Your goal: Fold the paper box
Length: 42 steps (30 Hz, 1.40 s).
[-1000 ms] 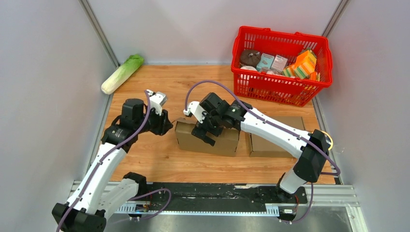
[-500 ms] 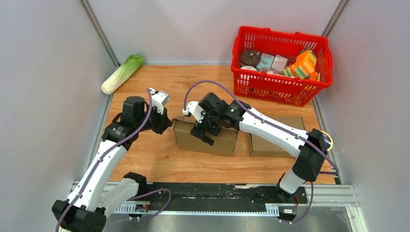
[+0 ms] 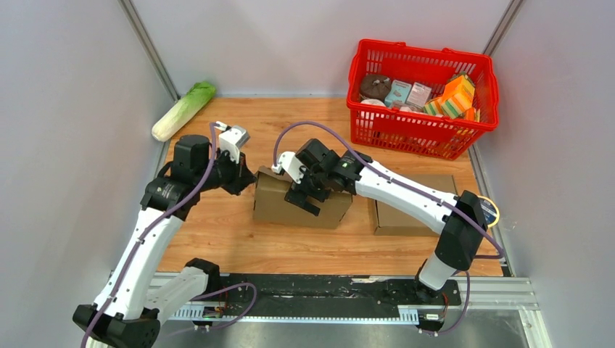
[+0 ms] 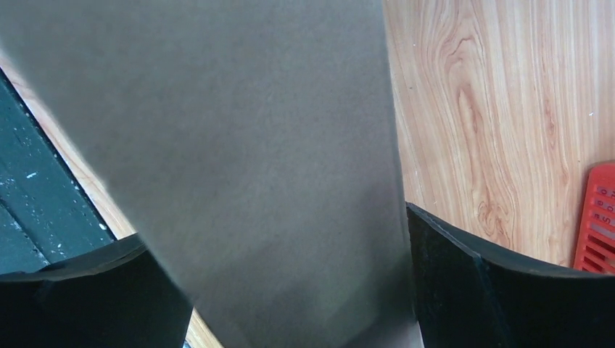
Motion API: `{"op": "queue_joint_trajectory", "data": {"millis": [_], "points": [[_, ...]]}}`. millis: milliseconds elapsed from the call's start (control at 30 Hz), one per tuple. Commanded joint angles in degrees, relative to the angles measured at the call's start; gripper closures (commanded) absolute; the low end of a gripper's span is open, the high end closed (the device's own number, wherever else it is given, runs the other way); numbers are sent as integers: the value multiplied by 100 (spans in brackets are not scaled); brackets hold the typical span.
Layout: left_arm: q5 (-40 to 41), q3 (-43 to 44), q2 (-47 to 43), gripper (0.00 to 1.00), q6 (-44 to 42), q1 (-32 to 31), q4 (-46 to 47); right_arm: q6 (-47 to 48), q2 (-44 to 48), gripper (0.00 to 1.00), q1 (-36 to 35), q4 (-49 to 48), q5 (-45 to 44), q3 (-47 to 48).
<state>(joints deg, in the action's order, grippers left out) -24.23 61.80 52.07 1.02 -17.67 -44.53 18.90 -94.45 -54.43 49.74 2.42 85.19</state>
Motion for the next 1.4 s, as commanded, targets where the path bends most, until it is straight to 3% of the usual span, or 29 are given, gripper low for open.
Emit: {"op": "queue_joint_trajectory", "data": {"millis": [0, 167, 467, 1067, 1367], "points": [[-416, 455, 180, 100, 530, -35, -336, -385, -3, 0, 56, -368, -48, 347], [-328, 70, -39, 100, 952, -35, -118, -1457, 268, 0, 21, -289, 364, 587], [-223, -388, -259, 100, 1102, -35, -73, -1837, 525, 0, 21, -772, 225, 367], [-398, 428, 294, 100, 1437, -17, -722, -1468, -275, 0, -190, -860, -1190, 446], [-758, 623, 611, 100, 1594, 53, -829, -1380, -407, 0, -182, -896, -1243, 473]]}}
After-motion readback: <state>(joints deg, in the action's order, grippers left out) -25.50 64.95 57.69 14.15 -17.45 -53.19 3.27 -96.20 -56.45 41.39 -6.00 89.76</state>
